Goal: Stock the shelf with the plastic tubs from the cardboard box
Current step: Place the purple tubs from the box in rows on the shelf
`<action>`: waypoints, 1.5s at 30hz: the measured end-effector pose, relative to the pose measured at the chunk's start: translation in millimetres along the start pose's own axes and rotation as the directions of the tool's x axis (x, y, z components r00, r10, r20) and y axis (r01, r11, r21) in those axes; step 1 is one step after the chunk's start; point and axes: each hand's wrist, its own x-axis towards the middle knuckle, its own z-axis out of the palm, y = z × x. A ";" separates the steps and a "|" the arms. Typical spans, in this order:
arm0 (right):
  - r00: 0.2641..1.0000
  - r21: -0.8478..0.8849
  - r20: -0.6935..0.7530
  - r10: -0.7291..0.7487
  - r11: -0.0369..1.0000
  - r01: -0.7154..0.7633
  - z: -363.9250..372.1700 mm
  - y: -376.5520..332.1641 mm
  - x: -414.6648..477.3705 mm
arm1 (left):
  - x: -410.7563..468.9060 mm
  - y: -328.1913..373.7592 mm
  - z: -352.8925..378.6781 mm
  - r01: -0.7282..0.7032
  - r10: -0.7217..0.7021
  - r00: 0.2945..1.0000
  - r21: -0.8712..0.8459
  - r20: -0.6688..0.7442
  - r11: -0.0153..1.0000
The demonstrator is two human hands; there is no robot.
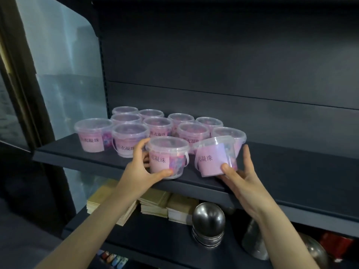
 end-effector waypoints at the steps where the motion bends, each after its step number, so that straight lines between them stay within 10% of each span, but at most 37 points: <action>1: 0.999 -0.076 -0.029 -0.013 0.997 0.011 2.4 0.9 1.4 | 4.4 -4.2 -2.6 -0.018 0.017 1.000 0.025 0.024 1.000; 6: 0.995 -0.341 -0.084 -0.045 0.940 0.014 10.1 -4.0 6.4 | 21.8 -17.0 -15.3 -0.216 0.245 0.969 0.412 -0.019 0.885; 11: 0.995 -0.411 -0.094 -0.040 0.912 -0.002 13.2 -0.3 -4.4 | 22.2 -21.8 -32.0 -0.458 0.421 0.889 0.374 0.181 0.806; 18: 0.917 -0.523 -0.328 -0.227 0.852 0.023 42.0 -10.7 5.1 | 37.1 -14.5 -52.9 -0.514 0.434 0.857 0.413 0.277 0.751; 22: 0.972 -0.552 -0.197 -0.129 0.834 -0.002 34.3 -20.9 10.8 | 40.7 -8.6 -55.2 -0.526 0.450 0.850 0.458 0.272 0.717; 29: 0.957 -0.884 -0.071 -0.282 0.463 0.071 49.9 -36.6 18.4 | 52.5 0.1 -51.5 -0.550 0.440 0.835 0.453 0.331 0.702; 45: 0.963 -0.982 -0.097 -0.250 0.180 -0.052 44.4 -51.8 39.5 | 76.4 17.0 -39.6 -0.583 0.367 0.808 0.529 0.461 0.617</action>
